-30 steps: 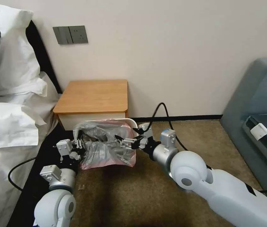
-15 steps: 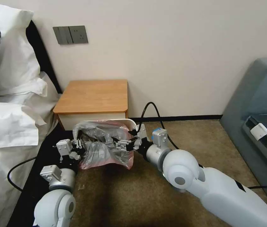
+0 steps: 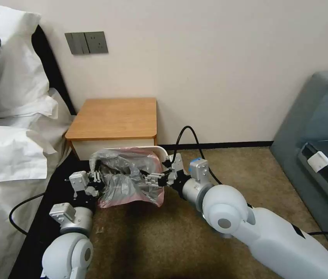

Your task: Pick up the garbage bag from the table and place it over the trash can.

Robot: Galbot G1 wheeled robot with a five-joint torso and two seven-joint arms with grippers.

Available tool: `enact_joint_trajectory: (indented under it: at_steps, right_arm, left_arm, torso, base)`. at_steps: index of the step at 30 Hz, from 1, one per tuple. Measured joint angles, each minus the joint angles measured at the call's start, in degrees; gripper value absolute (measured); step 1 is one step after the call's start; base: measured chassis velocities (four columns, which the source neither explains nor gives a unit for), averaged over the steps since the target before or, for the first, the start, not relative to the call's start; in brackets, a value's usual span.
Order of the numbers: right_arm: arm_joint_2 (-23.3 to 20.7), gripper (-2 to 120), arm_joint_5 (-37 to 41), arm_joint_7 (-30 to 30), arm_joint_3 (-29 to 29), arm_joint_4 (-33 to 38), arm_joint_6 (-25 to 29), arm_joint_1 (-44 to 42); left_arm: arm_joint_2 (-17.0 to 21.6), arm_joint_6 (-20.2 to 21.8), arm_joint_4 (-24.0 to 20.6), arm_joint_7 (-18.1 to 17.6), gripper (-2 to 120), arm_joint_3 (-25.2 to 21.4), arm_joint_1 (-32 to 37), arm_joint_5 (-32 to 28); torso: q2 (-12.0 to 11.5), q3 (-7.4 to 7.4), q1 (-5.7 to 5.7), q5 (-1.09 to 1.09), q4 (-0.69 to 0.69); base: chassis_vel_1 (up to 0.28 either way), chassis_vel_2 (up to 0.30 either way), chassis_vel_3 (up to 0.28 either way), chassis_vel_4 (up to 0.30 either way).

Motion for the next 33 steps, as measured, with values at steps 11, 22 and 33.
enact_joint_trajectory:
  at_steps: [11,22,33]
  right_arm:
    - [0.7,58,-1.7,-3.1,0.5,-1.5,1.4,-0.1]
    - [0.3,21,-4.0,-5.1,0.9,-1.7,2.6,-0.5]
    - [0.2,0,-5.8,-6.2,1.2,-2.2,4.0,-0.3]
  left_arm:
    - [-0.1,0.0,0.0,-0.1,8,0.0,-0.1,-0.1]
    - [-0.1,0.0,0.1,-0.1,8,0.0,-0.2,-0.2]
    - [-0.2,0.0,0.5,-0.1,8,0.0,-0.3,-0.2]
  torso:
    - [0.0,0.00,0.00,0.00,0.00]
    - [0.0,0.00,0.00,0.00,0.00]
    - [0.0,0.00,0.00,0.00,0.00]
  base:
    - [0.000,0.000,0.000,0.000]
    - [0.000,0.000,0.000,0.000]
    - [0.000,0.000,0.000,0.000]
